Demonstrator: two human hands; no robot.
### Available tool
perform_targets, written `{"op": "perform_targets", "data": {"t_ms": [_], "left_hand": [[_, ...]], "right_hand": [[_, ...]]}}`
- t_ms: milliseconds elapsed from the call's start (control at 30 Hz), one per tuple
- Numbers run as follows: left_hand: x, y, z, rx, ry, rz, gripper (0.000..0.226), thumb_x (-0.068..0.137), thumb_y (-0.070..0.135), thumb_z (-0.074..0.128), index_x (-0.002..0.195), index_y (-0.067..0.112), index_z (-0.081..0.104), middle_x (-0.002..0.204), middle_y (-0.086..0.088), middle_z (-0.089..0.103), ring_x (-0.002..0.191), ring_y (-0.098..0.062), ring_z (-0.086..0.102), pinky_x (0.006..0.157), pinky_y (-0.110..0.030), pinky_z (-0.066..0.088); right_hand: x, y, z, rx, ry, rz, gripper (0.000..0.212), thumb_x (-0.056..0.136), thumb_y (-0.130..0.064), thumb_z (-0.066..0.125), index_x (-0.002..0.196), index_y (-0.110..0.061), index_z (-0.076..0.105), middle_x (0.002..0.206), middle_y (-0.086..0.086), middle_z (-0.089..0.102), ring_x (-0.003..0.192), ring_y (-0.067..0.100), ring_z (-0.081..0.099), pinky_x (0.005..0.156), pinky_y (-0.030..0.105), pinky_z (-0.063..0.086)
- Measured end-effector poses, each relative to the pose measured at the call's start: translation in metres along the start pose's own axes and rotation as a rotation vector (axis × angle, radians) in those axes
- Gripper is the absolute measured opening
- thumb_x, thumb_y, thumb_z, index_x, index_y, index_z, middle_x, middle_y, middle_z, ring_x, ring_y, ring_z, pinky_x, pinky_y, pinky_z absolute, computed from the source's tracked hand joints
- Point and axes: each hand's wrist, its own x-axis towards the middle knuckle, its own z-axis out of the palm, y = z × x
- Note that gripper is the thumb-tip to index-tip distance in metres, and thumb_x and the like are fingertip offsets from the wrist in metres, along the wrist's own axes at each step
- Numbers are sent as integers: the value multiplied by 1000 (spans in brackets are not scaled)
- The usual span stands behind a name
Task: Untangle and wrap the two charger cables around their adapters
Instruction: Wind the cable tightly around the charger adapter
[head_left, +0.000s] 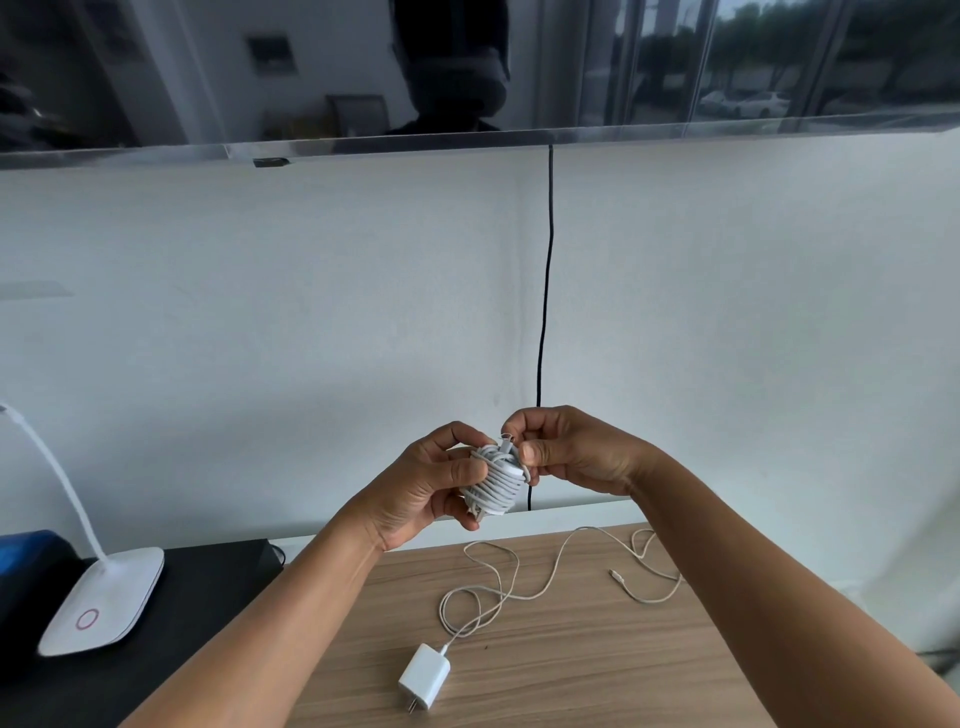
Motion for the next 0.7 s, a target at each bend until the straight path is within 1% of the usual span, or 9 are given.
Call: {"op": "perform_targets", "data": {"t_ms": [133, 267, 367, 433, 567, 700], "left_hand": [[1, -2, -1, 9, -12, -3, 45, 49, 33, 96, 84, 22, 71, 87, -11, 68, 66, -27, 65, 45, -30, 55], [1, -2, 0, 17, -20, 2, 46, 50, 34, 96, 88, 23, 73, 90, -10, 70, 69, -26, 67, 47, -30, 56], [1, 1, -1, 22, 3, 17, 50, 47, 34, 96, 91, 24, 76, 92, -7, 72, 72, -25, 70, 46, -30, 56], [2, 2, -1, 26, 11, 29, 49, 47, 35, 96, 90, 23, 76, 91, -6, 73, 72, -24, 70, 45, -29, 56], [2, 1, -1, 34, 18, 31, 46, 46, 35, 96, 86, 23, 75, 86, -6, 72, 69, -23, 69, 44, -29, 56], [3, -1, -2, 23, 45, 14, 46, 45, 34, 97, 83, 22, 74, 85, -8, 69, 66, -22, 67, 43, -28, 55]], "right_hand": [[-1, 3, -1, -17, -2, -4, 42, 65, -35, 87, 90, -11, 64, 74, 4, 59, 65, 17, 53, 69, 27, 49], [-1, 4, -1, 3, 2, -13, 41, 66, -33, 87, 91, -11, 63, 77, 6, 58, 66, 19, 52, 70, 28, 49], [1, 8, -1, 41, 30, -48, 39, 71, -29, 84, 100, -11, 64, 85, 9, 57, 71, 23, 49, 69, 29, 49], [2, 9, 0, 50, 43, -61, 39, 72, -28, 84, 102, -10, 66, 87, 10, 57, 74, 25, 48, 68, 29, 50], [2, 7, 0, 42, 23, -34, 40, 69, -31, 86, 97, -10, 67, 83, 5, 62, 70, 21, 51, 68, 28, 50], [1, 6, -2, 4, 13, -29, 41, 67, -34, 86, 96, -15, 65, 80, 8, 53, 66, 18, 50, 66, 28, 48]]}}
